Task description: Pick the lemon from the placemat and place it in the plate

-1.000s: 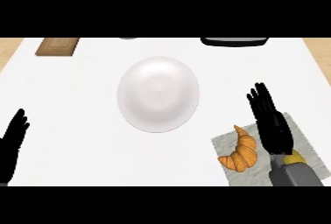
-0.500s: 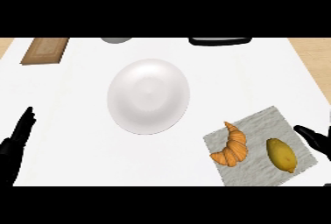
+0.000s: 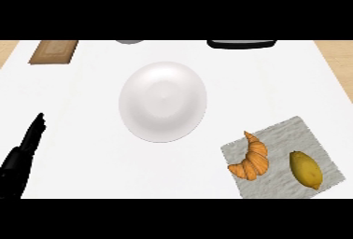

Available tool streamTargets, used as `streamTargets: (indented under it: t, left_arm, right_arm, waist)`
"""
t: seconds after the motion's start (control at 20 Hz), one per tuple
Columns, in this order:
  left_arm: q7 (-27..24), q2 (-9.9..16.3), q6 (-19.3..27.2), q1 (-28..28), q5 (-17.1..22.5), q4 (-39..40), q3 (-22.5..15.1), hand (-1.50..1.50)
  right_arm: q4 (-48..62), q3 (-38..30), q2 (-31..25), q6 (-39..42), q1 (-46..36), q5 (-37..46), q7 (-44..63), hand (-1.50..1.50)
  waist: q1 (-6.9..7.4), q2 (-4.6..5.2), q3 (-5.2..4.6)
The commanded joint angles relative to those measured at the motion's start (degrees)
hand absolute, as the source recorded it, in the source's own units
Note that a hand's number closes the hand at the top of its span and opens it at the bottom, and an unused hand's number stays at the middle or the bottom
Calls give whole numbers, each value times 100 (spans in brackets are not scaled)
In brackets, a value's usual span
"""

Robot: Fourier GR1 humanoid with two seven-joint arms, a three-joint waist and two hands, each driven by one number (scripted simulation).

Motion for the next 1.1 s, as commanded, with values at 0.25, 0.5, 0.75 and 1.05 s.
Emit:
streamTargets:
  t: [0.25, 0.5, 0.75, 1.05]
  left_arm:
    - [9, 34, -103, -72, -75, 51, 80, 0]
    - [-30, -359, 68, -47, -338, 3, -180, 0]
    - [-1, -130, -288, -194, -199, 52, 125, 0]
    - [217, -400, -272, -211, -387, -47, -5, 0]
  right_arm:
    - [-615, -281, -1517, 860, 1572, 948, 1034, -150]
    - [-402, -740, -2158, 1072, 1442, 916, 1913, -150]
    - [-129, -567, -2733, 1235, 731, 942, 2943, -150]
    - [594, -170, -3045, 1815, -31, 1355, 3324, -150]
  waist:
    - [60, 38, -10]
    - [148, 44, -4]
    - [237, 52, 0]
    - [251, 48, 6]
